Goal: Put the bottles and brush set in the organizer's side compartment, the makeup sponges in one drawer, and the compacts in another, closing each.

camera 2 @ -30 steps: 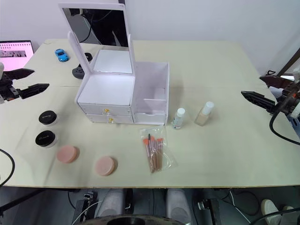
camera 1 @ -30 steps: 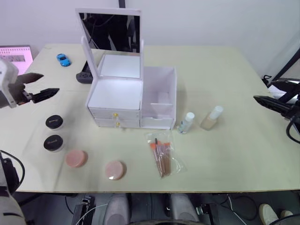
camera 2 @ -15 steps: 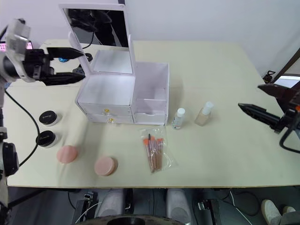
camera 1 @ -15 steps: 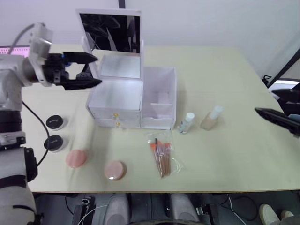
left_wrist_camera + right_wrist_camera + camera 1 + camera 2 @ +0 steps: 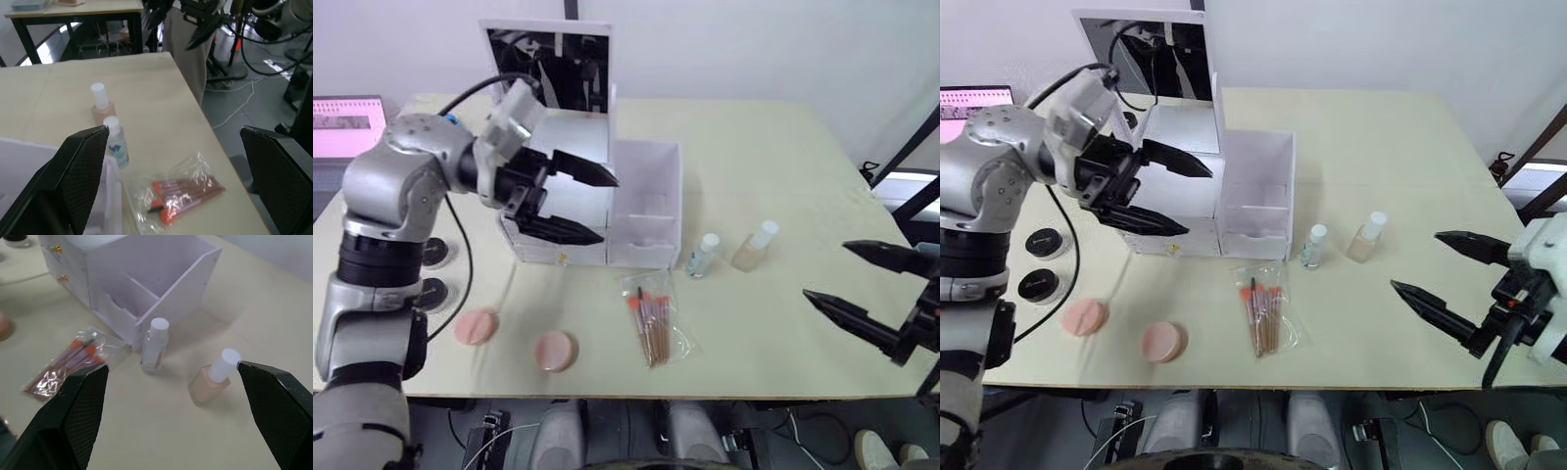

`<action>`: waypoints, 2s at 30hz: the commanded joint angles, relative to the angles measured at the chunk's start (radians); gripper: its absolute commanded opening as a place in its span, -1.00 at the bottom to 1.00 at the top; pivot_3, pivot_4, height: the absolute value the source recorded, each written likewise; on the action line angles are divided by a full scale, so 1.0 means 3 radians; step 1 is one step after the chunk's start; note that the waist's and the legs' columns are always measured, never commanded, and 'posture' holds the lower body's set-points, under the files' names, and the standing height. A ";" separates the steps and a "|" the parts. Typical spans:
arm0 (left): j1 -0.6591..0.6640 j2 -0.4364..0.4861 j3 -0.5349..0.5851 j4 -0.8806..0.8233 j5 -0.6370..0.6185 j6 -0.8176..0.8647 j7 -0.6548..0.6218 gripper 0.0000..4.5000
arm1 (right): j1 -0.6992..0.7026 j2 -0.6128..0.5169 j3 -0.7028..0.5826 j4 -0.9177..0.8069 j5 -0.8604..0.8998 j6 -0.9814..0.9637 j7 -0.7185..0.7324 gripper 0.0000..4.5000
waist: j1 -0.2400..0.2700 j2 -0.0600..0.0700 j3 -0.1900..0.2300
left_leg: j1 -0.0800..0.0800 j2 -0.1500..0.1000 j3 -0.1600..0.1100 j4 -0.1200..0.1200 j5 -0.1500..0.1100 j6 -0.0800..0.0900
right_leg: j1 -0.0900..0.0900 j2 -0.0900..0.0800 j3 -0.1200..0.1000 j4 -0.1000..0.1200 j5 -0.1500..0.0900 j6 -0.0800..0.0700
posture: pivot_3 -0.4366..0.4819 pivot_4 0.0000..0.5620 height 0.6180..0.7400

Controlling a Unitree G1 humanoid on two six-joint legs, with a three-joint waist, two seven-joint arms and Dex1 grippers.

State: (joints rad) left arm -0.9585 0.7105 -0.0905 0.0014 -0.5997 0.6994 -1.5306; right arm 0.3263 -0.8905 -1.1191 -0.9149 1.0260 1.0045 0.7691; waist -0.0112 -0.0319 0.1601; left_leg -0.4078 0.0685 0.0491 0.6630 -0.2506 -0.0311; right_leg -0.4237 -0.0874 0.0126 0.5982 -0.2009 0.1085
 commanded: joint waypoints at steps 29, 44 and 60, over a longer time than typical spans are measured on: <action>0.1160 0.0485 0.1174 -0.1640 -0.1023 0.0742 0.1848 0.99 | -0.1635 0.0248 0.2690 0.2187 -0.1366 -0.1208 -0.0581 1.00 | -0.0006 0.0007 0.0008 | 0.0001 -0.0005 -0.0016 -0.0003 -0.0001 0.0001 | -0.0006 0.0017 0.0012 -0.0004 0.0005 -0.0008 | -0.05 -0.47 0.72; 0.1266 0.0636 0.0914 -0.1608 -0.0795 0.0403 0.1750 1.00 | -0.1613 0.0580 0.2867 0.2380 -0.1669 -0.1453 -0.0533 -0.20 | -0.0004 0.0009 0.0009 | 0.0000 -0.0005 -0.0016 -0.0004 -0.0001 0.0001 | -0.0007 0.0019 0.0014 -0.0005 0.0005 -0.0009 | -0.05 -0.47 0.72; 0.1047 0.0581 0.0728 -0.1170 -0.0516 0.0040 0.1592 1.00 | -0.1897 0.0407 0.2508 0.2073 -0.1315 -0.1226 -0.0379 -0.65 | -0.0005 0.0022 0.0018 | -0.0002 -0.0005 -0.0014 -0.0005 -0.0001 0.0001 | -0.0008 0.0019 0.0016 -0.0005 0.0005 -0.0008 | -0.05 -0.47 0.72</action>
State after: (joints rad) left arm -0.6303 0.8808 0.1054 -0.3515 -0.7684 0.7403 -1.0481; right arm -0.2048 -0.7364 -0.3075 -0.2380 0.5944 0.6347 0.6375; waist -0.0127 -0.0252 0.1655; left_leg -0.4082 0.0670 0.0448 0.6616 -0.2507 -0.0308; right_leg -0.4263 -0.0818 0.0172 0.5967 -0.1994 0.1060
